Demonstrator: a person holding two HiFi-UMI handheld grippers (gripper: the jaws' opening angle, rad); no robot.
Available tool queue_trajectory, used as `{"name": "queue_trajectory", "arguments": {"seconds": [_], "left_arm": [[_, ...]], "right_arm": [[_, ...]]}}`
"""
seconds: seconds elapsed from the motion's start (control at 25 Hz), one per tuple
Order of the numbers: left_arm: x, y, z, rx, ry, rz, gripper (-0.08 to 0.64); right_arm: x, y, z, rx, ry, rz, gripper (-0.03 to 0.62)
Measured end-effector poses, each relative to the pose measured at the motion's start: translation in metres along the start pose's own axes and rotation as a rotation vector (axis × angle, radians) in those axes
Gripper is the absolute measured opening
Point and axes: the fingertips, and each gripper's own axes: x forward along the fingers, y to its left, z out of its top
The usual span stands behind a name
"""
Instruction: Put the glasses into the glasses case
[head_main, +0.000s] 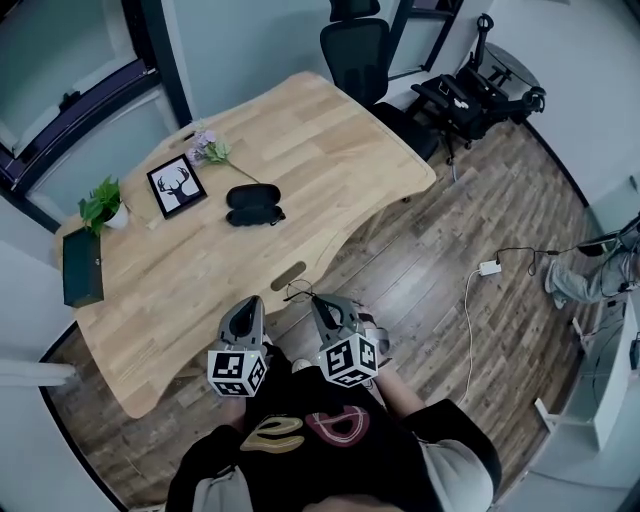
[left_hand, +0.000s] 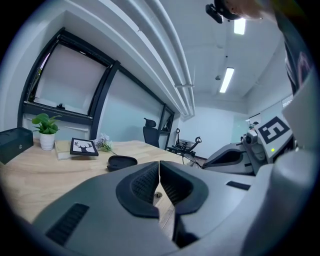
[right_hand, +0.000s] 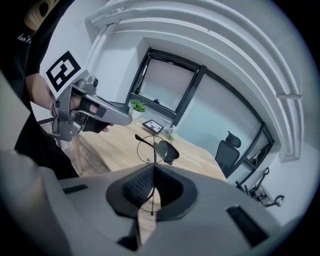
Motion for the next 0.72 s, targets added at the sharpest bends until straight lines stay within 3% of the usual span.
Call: {"name": "queue_trajectory", "arguments": {"seconds": [0.72], "left_arm": [[0.051,0.078,0.028,0.009,0.005,-0.038,0.018]], "right_arm": [[0.07,-0.045,0.039,0.017,0.034,-0.082,0.012]]}}
